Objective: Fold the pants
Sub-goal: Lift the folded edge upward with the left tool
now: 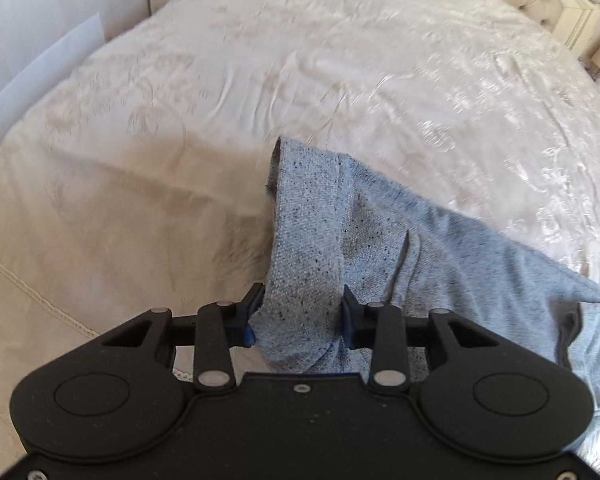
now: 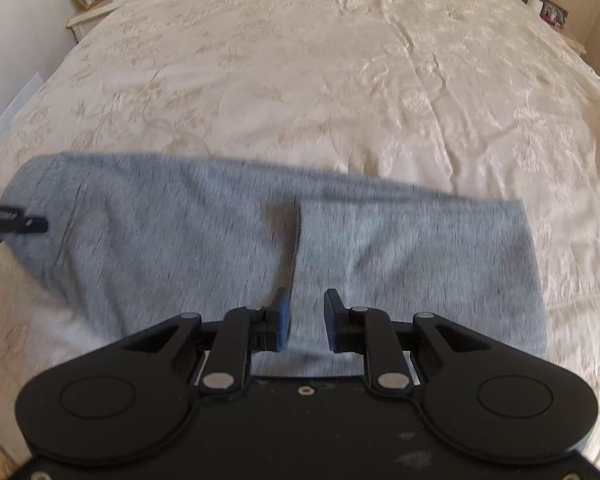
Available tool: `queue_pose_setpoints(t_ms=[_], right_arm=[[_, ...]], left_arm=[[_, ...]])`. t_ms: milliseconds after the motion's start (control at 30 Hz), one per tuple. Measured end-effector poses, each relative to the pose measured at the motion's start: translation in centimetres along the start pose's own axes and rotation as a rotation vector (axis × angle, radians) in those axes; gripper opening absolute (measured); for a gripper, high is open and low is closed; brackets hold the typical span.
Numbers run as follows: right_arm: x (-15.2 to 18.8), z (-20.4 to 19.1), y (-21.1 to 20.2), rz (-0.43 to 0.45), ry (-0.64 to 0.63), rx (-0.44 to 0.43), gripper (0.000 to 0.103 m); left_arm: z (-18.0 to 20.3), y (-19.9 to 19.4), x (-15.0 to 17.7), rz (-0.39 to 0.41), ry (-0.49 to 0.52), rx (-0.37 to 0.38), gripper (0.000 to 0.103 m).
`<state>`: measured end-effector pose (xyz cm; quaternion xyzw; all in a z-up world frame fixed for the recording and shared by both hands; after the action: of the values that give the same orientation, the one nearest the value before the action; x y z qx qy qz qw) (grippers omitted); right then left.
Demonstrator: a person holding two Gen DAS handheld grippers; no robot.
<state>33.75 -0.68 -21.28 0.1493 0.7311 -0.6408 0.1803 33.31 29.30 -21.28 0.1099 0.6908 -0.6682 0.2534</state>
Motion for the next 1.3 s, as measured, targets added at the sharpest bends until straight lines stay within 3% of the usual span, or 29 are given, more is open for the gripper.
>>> queue_pose_setpoints(t_ms=[200, 333, 400, 667, 767, 900, 1033, 1300], right_arm=[[-3.6, 0.9, 6.3, -0.006, 0.018, 0.014, 0.02], [-3.5, 2.1, 12.2, -0.137, 0.086, 0.023, 0.02], [-3.4, 2.2, 13.3, -0.149, 0.091, 0.031, 0.02], [-2.8, 1.4, 6.9, -0.007, 0.093, 0.023, 0.021], [-0.8, 2.1, 7.1, -0.042, 0.116, 0.012, 0.021], [1.8, 2.9, 10.4, -0.142, 0.134, -0.011, 0.021], [0.9, 2.8, 10.6, -0.135, 0.104, -0.046, 0.024], [-0.5, 6.3, 5.8, -0.04, 0.176, -0.191, 0.023]], left_arm=[[1.0, -1.5, -0.7, 0.043, 0.046, 0.013, 0.045], [1.3, -1.8, -0.8, 0.045, 0.065, 0.007, 0.044], [1.5, -1.9, -0.9, 0.052, 0.078, 0.003, 0.044], [2.9, -4.4, -1.4, 0.101, 0.121, 0.031, 0.044], [4.0, -6.0, -1.7, 0.136, 0.141, 0.038, 0.043], [6.0, -7.6, -1.8, 0.173, 0.172, 0.037, 0.041], [8.0, -9.1, -2.0, 0.201, 0.192, 0.018, 0.04], [14.9, -13.9, -2.6, 0.293, 0.231, 0.013, 0.036]])
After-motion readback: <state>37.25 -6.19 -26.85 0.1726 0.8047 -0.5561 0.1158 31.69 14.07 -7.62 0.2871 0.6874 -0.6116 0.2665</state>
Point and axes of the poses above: each gripper's, at about its wrist camera, not at the fingertips, and y roughly the way its jaws point, z to its right, x to its underside, the point moved 9 cm from there along y, roughly the way its jaws point, and after that the axes turned 7 degrees about -x, right-handed, at the moved point
